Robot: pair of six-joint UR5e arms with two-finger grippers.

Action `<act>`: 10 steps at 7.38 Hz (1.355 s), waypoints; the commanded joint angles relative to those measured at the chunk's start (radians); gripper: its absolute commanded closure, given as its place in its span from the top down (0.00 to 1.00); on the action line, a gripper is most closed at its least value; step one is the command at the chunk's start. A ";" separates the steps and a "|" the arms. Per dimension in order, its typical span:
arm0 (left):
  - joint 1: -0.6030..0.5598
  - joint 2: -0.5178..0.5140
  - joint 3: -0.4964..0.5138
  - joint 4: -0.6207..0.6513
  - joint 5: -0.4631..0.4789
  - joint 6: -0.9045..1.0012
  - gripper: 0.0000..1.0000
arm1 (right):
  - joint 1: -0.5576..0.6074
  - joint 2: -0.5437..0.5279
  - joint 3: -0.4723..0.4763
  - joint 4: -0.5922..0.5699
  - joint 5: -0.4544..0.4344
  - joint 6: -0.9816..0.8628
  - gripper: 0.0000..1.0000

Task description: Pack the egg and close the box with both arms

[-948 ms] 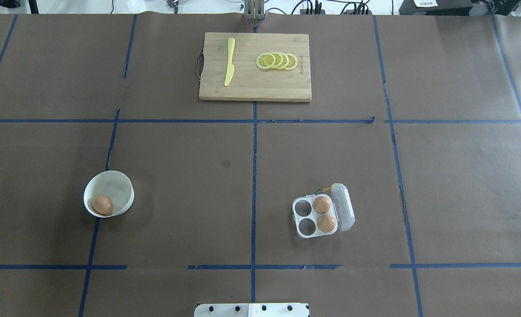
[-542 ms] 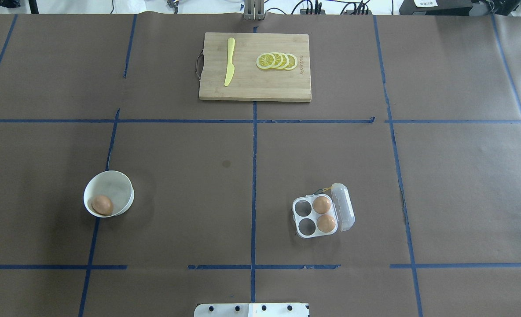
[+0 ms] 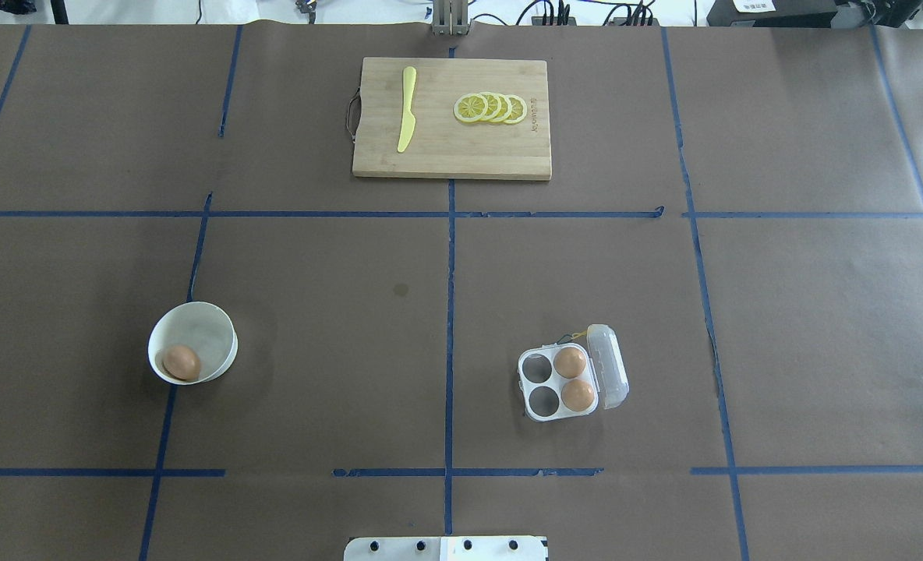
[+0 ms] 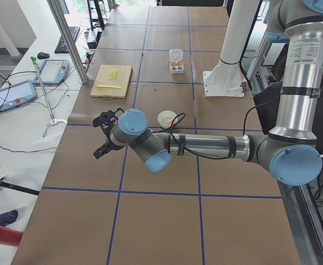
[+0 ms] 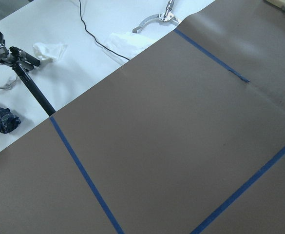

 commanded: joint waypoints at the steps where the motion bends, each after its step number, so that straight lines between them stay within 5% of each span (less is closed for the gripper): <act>1: 0.180 0.002 -0.043 -0.082 -0.033 -0.348 1.00 | 0.000 -0.002 -0.003 0.005 0.000 0.032 1.00; 5: 0.577 0.093 -0.323 -0.074 0.361 -1.070 0.99 | 0.000 -0.003 -0.008 0.005 0.000 0.035 1.00; 7: 0.802 0.120 -0.414 0.030 0.594 -1.385 0.85 | 0.000 -0.003 -0.008 0.005 0.000 0.035 1.00; 8: 0.867 0.114 -0.477 0.177 0.643 -1.464 0.81 | 0.000 -0.003 -0.006 0.005 0.000 0.035 1.00; 10: 0.924 0.118 -0.473 0.235 0.699 -1.533 0.65 | 0.000 -0.003 -0.008 0.005 0.000 0.035 1.00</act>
